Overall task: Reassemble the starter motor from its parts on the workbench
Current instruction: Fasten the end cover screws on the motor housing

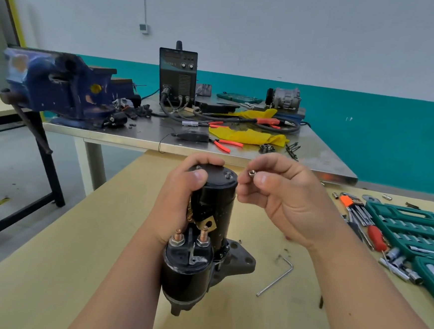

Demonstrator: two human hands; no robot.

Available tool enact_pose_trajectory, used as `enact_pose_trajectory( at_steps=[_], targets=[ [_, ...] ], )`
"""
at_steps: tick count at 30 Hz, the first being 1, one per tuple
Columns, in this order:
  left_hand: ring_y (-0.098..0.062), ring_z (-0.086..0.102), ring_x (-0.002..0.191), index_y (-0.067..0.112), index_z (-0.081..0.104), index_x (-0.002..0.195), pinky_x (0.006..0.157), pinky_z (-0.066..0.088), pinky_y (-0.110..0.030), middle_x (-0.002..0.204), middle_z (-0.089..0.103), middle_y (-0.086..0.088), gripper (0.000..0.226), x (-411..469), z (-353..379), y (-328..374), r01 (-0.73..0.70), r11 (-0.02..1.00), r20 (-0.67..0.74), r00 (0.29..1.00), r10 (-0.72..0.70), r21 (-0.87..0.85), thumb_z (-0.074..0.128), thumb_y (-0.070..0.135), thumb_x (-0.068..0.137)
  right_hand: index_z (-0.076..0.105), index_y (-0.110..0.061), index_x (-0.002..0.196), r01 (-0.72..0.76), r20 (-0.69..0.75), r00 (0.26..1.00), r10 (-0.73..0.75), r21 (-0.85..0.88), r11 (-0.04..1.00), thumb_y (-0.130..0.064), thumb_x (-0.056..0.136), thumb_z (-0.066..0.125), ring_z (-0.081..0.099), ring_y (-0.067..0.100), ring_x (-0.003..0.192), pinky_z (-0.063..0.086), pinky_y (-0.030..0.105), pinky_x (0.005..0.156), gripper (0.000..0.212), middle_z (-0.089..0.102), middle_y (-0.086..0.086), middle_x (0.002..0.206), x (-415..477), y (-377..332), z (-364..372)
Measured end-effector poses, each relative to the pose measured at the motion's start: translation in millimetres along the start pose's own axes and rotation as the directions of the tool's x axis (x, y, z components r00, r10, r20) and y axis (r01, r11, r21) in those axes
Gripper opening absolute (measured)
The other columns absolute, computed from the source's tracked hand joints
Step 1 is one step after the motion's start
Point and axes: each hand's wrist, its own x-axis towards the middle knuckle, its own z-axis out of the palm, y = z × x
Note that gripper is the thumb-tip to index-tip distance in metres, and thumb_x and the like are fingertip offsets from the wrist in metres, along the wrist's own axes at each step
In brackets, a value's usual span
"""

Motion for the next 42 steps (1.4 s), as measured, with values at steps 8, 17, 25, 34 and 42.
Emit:
enact_pose_trajectory(
  at_steps=[8, 17, 25, 34, 42],
  targets=[
    [-0.034, 0.059, 0.082, 0.023, 0.070, 0.093, 0.079, 0.046, -0.056, 0.095, 0.064, -0.015, 0.032, 0, -1, -3, -0.022, 0.999, 0.041, 0.999, 0.023, -0.032, 0.057, 0.037, 0.067, 0.068, -0.041, 0.074, 0.127, -0.025, 0.967, -0.254, -0.816, 0.563, -0.018, 0.085, 0.072, 0.061, 0.001, 0.064, 0.047, 0.013, 0.056, 0.026, 0.069, -0.018, 0.074, 10, -12, 14],
    [-0.035, 0.061, 0.079, 0.022, 0.070, 0.094, 0.073, 0.051, -0.047, 0.091, 0.064, -0.015, 0.031, 3, -1, -4, -0.017, 0.999, 0.068, 0.998, 0.020, -0.038, 0.057, 0.035, 0.069, 0.068, -0.044, 0.076, 0.122, 0.074, 0.989, -0.131, -0.904, 0.411, -0.023, 0.087, 0.069, 0.062, 0.000, 0.077, 0.049, 0.015, 0.064, 0.023, 0.068, -0.019, 0.080, 10, -34, 23],
    [-0.034, 0.062, 0.079, 0.023, 0.070, 0.095, 0.073, 0.050, -0.049, 0.091, 0.064, -0.015, 0.030, 7, 2, -6, -0.008, 1.000, 0.079, 0.997, 0.010, -0.027, 0.057, 0.034, 0.070, 0.066, -0.043, 0.078, 0.105, 0.118, 0.991, 0.059, -0.975, 0.195, -0.024, 0.089, 0.066, 0.056, -0.013, 0.082, 0.043, 0.002, 0.069, 0.022, 0.061, -0.026, 0.073, 17, -58, 30],
    [-0.032, 0.062, 0.077, 0.021, 0.071, 0.094, 0.071, 0.052, -0.045, 0.091, 0.066, -0.015, 0.033, 4, 1, -5, -0.001, 0.999, 0.059, 0.998, 0.004, -0.051, 0.057, 0.035, 0.067, 0.066, -0.039, 0.080, 0.131, 0.140, 0.980, 0.143, -0.989, 0.072, -0.023, 0.089, 0.065, 0.059, -0.007, 0.079, 0.048, 0.006, 0.060, 0.018, 0.063, -0.023, 0.078, 28, -65, 37],
    [-0.031, 0.062, 0.077, 0.020, 0.070, 0.095, 0.074, 0.051, -0.048, 0.090, 0.066, -0.014, 0.034, 4, -2, -5, -0.007, 0.999, 0.064, 0.998, 0.010, -0.049, 0.057, 0.035, 0.068, 0.075, -0.038, 0.095, 0.156, 0.152, 0.956, 0.251, -0.988, 0.006, -0.025, 0.089, 0.065, 0.052, -0.019, 0.085, 0.041, 0.007, 0.064, 0.018, 0.061, -0.031, 0.074, 37, -75, 41]
  ],
)
